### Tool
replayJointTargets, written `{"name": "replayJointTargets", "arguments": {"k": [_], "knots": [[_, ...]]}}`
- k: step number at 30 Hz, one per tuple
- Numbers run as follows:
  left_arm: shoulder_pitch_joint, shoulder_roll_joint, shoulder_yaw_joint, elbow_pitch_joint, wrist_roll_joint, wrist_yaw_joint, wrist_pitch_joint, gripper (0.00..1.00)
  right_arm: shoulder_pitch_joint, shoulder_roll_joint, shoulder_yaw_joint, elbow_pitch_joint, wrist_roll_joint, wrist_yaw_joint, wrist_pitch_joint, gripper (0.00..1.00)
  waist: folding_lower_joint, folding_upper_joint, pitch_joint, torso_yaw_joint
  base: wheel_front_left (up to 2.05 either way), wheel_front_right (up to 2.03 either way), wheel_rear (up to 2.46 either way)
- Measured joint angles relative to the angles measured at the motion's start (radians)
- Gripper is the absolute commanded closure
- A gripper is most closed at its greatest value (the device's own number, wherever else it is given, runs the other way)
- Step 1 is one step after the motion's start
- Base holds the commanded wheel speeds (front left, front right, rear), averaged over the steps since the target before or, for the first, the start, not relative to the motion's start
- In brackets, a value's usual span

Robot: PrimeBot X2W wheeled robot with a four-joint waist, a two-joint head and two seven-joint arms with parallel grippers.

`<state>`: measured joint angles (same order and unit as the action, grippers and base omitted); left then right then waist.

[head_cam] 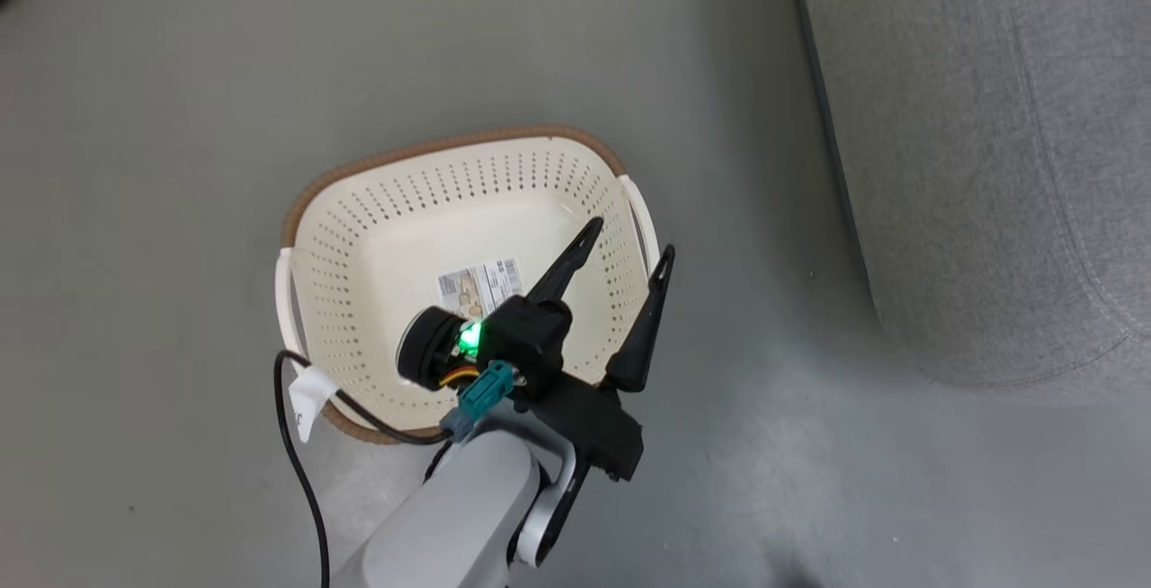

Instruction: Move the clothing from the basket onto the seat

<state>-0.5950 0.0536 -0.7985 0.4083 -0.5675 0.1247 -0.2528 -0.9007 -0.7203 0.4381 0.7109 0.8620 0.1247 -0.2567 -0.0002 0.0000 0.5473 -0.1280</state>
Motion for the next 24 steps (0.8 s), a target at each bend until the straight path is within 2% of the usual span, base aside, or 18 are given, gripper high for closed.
{"name": "replayJointTargets", "arguments": {"k": [7, 13, 24], "knots": [[0.070, -0.001, 0.053, 0.012, -0.014, 0.000, 0.000, 0.00, 0.084, 0.021, 0.029, -0.063, -0.005, 0.000, 0.000, 0.00, 0.0000, 0.0000, -0.095, 0.026, 0.00, 0.00, 0.00], [0.134, -0.006, 0.150, 0.037, -0.022, 0.000, 0.000, 0.00, 0.163, 0.031, 0.029, -0.109, -0.004, 0.000, 0.000, 0.00, -0.0001, -0.0001, -0.174, 0.061, 0.00, 0.00, 0.00], [0.254, -0.008, 0.327, 0.071, 0.035, 0.000, 0.000, 0.00, 0.313, 0.116, 0.051, -0.199, -0.019, 0.000, 0.000, 0.00, 0.0000, -0.0002, -0.303, 0.129, 0.00, 0.00, 0.00]]}}
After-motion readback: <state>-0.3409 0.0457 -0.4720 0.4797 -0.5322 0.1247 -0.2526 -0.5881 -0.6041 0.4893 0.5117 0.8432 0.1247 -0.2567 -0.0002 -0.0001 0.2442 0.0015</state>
